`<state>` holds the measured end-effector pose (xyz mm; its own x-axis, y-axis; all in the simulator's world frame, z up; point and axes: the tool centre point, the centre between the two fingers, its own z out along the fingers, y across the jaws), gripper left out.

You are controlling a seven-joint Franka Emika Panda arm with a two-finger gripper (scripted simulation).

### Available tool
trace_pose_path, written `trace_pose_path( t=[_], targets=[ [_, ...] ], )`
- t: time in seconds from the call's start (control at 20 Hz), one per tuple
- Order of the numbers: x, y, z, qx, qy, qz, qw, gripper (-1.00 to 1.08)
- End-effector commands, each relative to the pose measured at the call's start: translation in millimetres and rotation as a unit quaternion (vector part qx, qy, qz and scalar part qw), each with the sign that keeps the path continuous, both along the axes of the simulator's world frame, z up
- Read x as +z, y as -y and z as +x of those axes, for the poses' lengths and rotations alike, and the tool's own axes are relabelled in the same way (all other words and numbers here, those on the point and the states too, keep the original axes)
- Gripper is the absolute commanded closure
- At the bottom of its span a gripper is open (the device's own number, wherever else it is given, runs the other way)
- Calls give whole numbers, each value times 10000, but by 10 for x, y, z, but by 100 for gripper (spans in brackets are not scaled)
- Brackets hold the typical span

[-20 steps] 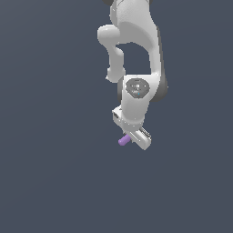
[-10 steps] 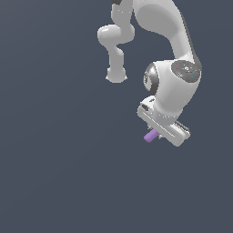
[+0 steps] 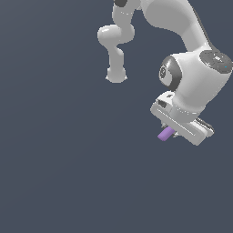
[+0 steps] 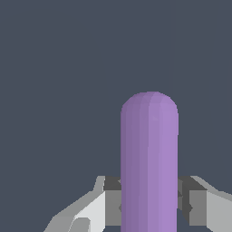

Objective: Pick up the object and move it to a goal position.

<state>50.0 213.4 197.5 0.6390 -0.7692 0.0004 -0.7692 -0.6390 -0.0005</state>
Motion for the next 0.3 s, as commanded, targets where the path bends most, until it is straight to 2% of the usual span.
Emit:
trace_pose_path(
  t=[0.0,0.25],
  targets=[
    [22,-37,12,-7,-3,-2,10000,108],
    [16,-27,18,-7,-3,-2,10000,108]
  ],
)
